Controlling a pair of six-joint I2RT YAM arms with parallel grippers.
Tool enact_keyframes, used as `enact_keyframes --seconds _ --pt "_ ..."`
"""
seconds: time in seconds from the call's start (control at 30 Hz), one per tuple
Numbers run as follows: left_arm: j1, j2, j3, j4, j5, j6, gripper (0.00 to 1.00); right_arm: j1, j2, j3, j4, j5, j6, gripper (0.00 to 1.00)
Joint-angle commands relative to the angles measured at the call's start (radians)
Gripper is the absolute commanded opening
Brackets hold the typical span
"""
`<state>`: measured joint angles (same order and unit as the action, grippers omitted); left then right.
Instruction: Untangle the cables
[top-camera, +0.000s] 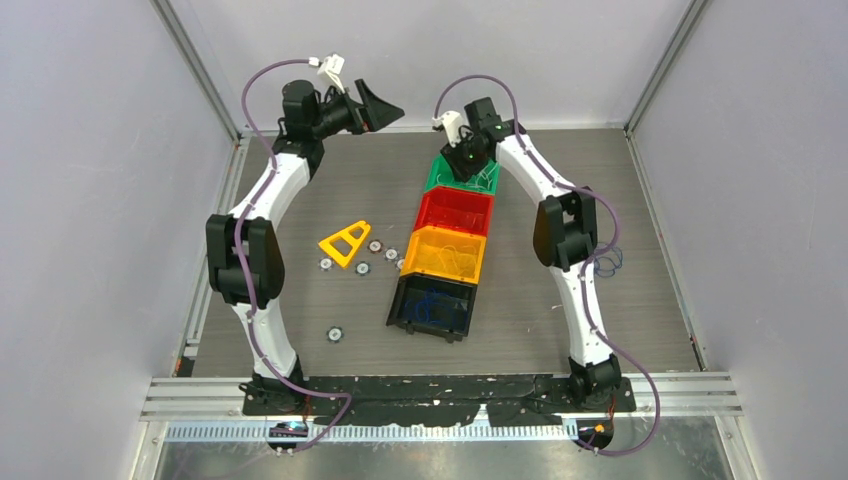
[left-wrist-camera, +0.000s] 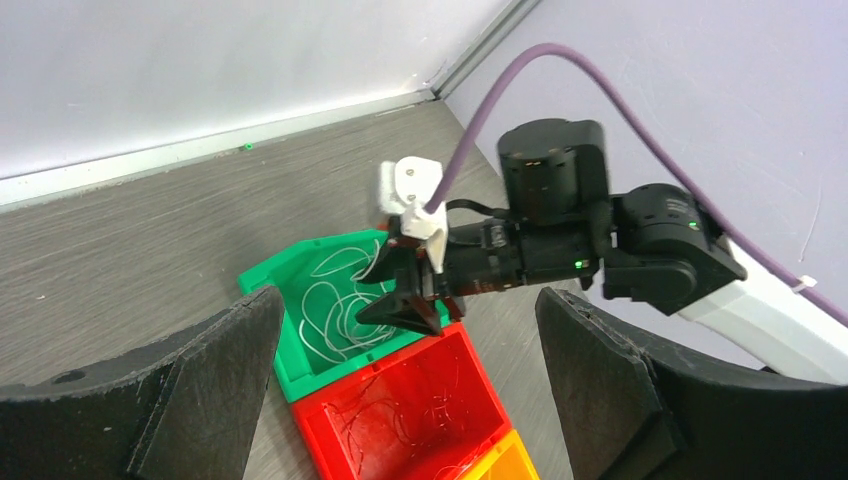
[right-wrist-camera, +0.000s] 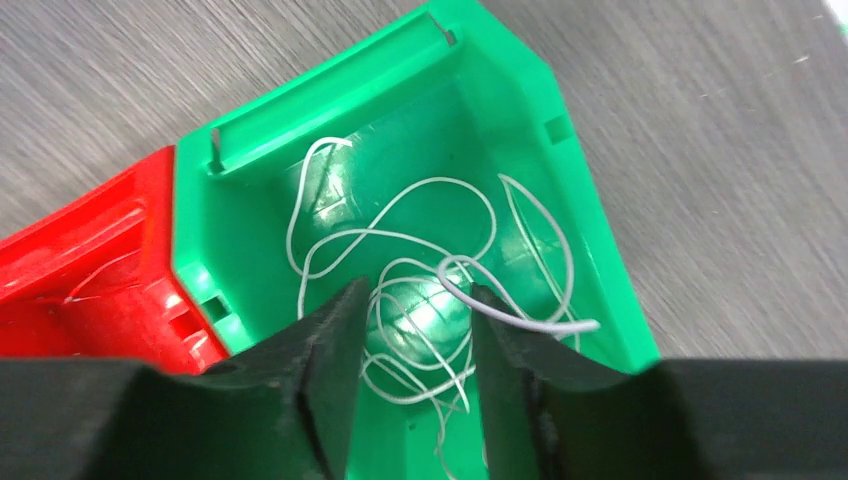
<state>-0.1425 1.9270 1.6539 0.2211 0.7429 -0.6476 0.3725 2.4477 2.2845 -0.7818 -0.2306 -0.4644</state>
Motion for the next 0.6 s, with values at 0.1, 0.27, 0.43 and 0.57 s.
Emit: enact_keyframes --seconds 0.1,0.27,0.43,0.57 --pt "0.001 -0.002 0.064 0.047 0.018 -0.003 1.00 -0.013 -0.194 0.000 0.052 -0.039 0.006 0.56" --pt "-0.005 -0.010 0.091 -0.036 0.018 0.065 1.00 -0.041 -0.301 -0.026 0.002 -0.124 0.039 0.71" --pt "-0.025 -0.037 0.193 -0.340 -0.014 0.320 1.00 -0.168 -0.460 -0.077 -0.205 -0.213 0.031 1.00" --pt "-0.043 -0.074 0.228 -0.543 -0.061 0.533 0.99 -0.320 -0.562 -0.143 -0.469 -0.155 -0.083 0.95"
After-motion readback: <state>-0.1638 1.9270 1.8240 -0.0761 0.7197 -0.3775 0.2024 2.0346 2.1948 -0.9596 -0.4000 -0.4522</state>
